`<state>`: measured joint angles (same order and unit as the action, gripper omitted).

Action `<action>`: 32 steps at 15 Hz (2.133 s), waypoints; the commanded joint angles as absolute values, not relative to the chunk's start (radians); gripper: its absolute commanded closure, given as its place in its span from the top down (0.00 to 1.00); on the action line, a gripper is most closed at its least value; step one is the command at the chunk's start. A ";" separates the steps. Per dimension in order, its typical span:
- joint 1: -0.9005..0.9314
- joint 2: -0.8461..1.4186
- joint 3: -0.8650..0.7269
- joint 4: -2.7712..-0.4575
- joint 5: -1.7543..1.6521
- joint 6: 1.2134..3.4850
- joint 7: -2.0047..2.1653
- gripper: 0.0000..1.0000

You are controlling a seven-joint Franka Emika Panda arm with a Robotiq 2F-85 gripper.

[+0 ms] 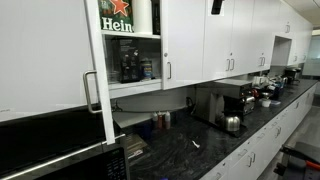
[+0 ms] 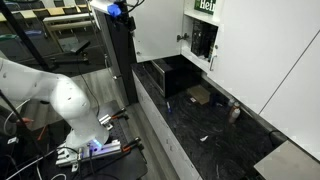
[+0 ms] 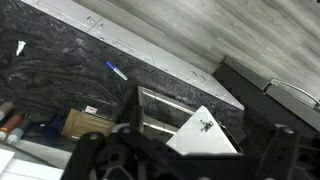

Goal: Close the cabinet doors

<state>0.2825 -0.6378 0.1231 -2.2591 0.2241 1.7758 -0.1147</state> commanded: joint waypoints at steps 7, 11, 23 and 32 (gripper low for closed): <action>0.313 -0.462 0.194 -2.165 0.292 1.773 -0.128 1.00; 0.316 -0.425 0.237 -2.166 0.290 1.833 -0.102 1.00; 0.320 -0.264 0.351 -2.157 0.251 2.159 0.070 1.00; 0.330 -0.214 0.394 -2.157 0.186 2.294 0.184 1.00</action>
<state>0.3208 -0.2268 0.3858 -2.1694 0.2168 2.2662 0.1424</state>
